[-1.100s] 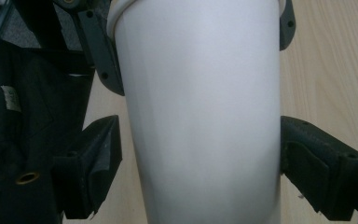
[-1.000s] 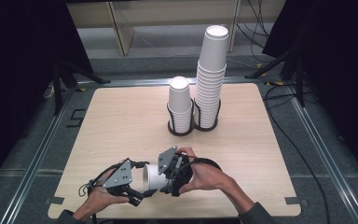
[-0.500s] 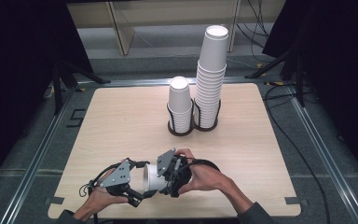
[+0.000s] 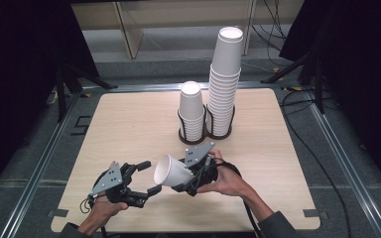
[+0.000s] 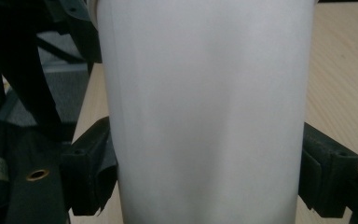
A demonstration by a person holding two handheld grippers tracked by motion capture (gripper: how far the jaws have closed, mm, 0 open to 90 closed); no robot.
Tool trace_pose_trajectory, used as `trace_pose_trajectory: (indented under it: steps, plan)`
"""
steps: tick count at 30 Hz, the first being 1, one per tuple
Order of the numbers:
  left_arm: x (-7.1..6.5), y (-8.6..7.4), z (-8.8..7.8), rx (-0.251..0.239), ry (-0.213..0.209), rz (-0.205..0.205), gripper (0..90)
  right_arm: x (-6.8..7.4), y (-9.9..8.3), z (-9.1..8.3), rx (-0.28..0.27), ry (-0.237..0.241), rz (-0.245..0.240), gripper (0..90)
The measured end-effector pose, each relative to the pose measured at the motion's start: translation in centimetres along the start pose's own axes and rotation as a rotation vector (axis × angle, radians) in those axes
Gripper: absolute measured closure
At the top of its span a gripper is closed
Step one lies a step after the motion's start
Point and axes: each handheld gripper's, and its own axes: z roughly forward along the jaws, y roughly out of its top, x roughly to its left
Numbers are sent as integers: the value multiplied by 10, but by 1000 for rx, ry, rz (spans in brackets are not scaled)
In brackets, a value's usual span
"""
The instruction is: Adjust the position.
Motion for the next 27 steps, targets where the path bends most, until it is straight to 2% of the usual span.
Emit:
trace_pose_trajectory:
  steps: [1, 4, 7, 10, 12, 13, 14, 17, 22, 27]
  plan:
    - [2, -1, 0, -8, 6, -32, 134, -1, -1, -2, -24, 0, 9, 196]
    - [4, -1, 0, -16, -1, -80, 135, -1, -4, -5, -61, -22, 18, 195]
    - [2, -2, 2, -16, -3, -82, 127, 0, -3, -5, -97, -19, 25, 196]
    - [1, -3, 5, -8, -5, -88, 124, 1, -1, -3, -116, -27, -1, 196]
    - [0, -3, 5, 2, -7, -87, 111, 3, -1, 0, -114, -16, 10, 196]
    - [0, -3, 6, 1, -10, -90, 99, 3, 0, 1, -120, -25, -6, 195]
    - [-1, -3, 6, 2, -9, -88, 81, 5, 0, 2, -114, -11, 18, 195]
    - [-2, -2, 8, 0, 0, -108, 10, 7, 1, 8, -135, 7, 6, 195]
    - [-3, -1, 8, -11, -11, -82, 0, 11, 2, 16, -135, 26, -7, 195]
    - [-4, -1, 9, -16, -21, -79, 0, 13, 2, 24, -140, 46, -9, 194]
